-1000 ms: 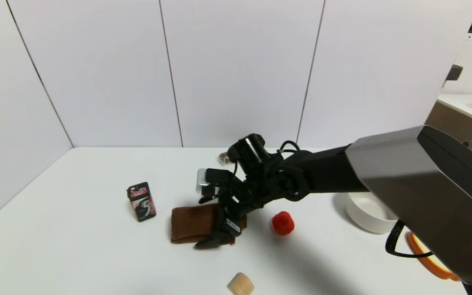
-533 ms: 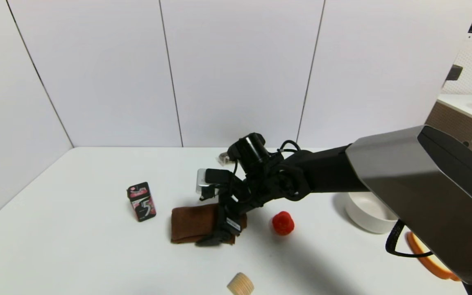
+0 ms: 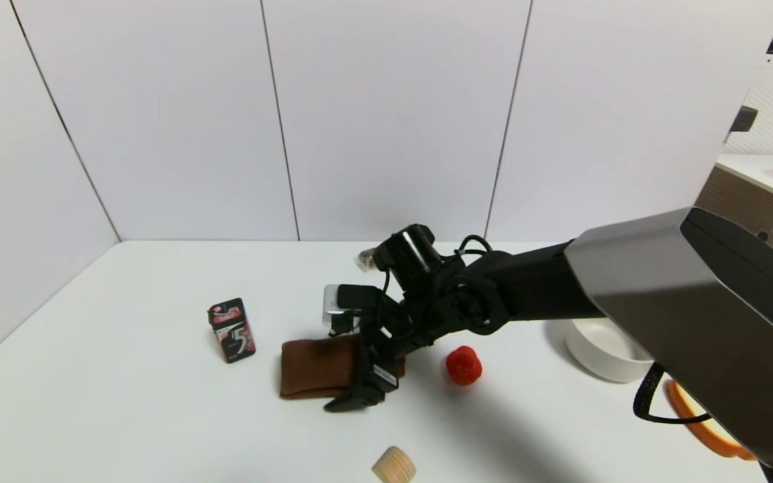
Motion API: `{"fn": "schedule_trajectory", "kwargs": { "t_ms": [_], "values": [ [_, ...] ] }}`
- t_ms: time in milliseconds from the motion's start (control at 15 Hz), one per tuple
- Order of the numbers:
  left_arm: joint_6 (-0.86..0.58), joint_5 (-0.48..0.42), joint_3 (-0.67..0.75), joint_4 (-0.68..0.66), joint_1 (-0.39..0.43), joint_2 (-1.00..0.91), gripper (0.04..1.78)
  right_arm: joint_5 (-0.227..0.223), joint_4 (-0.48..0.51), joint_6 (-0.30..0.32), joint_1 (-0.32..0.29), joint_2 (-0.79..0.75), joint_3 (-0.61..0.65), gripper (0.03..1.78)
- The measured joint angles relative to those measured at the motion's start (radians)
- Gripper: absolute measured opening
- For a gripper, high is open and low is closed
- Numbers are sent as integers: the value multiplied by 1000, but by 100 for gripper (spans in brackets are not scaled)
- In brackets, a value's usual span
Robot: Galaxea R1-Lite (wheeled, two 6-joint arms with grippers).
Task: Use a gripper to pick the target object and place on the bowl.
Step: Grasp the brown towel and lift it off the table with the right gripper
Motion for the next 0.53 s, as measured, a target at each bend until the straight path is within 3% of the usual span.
{"fn": "schedule_trajectory", "kwargs": {
  "t_ms": [400,467,533],
  "values": [
    [1,0,0,0,0,0,171,0,0,-3,0,0,0,175],
    [0,0,0,0,0,0,171,0,1,-3,-1,0,0,166],
    [0,0,0,0,0,0,171,-1,4,-4,-1,0,0,146]
  ]
}}
